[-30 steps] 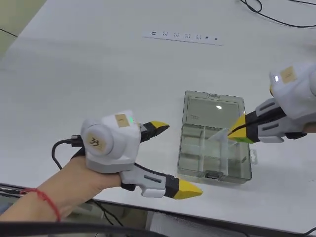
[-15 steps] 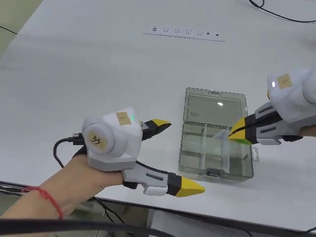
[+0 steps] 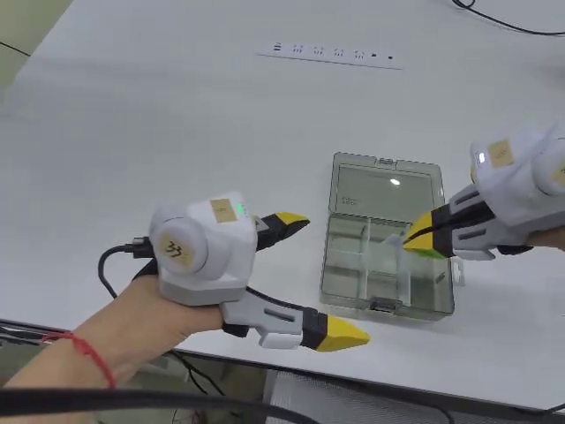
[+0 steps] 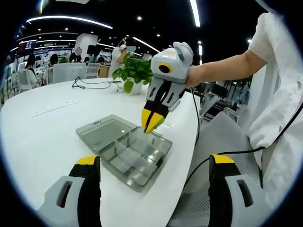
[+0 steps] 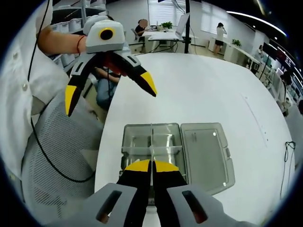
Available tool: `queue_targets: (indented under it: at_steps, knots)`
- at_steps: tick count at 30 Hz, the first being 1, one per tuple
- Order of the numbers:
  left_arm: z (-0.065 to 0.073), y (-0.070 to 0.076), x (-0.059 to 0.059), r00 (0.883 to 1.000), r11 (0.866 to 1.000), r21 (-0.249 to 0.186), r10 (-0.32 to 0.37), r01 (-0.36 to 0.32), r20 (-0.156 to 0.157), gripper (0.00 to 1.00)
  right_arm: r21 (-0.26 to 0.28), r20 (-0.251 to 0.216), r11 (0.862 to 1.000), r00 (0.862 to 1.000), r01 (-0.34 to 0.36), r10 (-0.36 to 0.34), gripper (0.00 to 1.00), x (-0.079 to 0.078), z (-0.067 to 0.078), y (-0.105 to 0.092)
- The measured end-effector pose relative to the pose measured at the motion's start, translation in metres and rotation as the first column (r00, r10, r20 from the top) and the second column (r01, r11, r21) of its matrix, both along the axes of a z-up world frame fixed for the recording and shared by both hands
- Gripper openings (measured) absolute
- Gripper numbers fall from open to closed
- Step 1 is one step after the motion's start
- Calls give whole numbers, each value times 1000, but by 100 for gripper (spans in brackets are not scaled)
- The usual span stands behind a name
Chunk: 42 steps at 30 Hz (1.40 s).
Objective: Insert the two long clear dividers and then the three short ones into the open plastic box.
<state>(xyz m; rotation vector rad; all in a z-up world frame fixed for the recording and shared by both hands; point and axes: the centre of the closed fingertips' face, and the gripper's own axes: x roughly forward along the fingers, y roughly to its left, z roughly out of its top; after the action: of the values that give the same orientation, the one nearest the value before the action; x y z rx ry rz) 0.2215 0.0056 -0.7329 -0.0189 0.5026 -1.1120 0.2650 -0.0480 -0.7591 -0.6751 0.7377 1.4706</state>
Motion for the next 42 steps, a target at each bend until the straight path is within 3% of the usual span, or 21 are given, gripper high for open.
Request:
queue_targets:
  at_steps: [15,27,33,42]
  knots:
    - [0,0,0,1000,1000,-2,1,-1,0,97,-13,10,1000,1000,-29,29,2,4,-13,4]
    - [-1,0,0,1000,1000,-5,-2,2,-2,97,-86,-19,996,999,-37,36,2,3,-41,9]
    - [-1,1,-1,1000,1000,-4,-5,5,-3,97,-135,-9,989,998,-59,58,2,2,-52,8]
    - [-2,-1,0,1000,1000,-6,-9,9,-3,97,-146,-17,988,998,-54,52,2,2,-53,8]
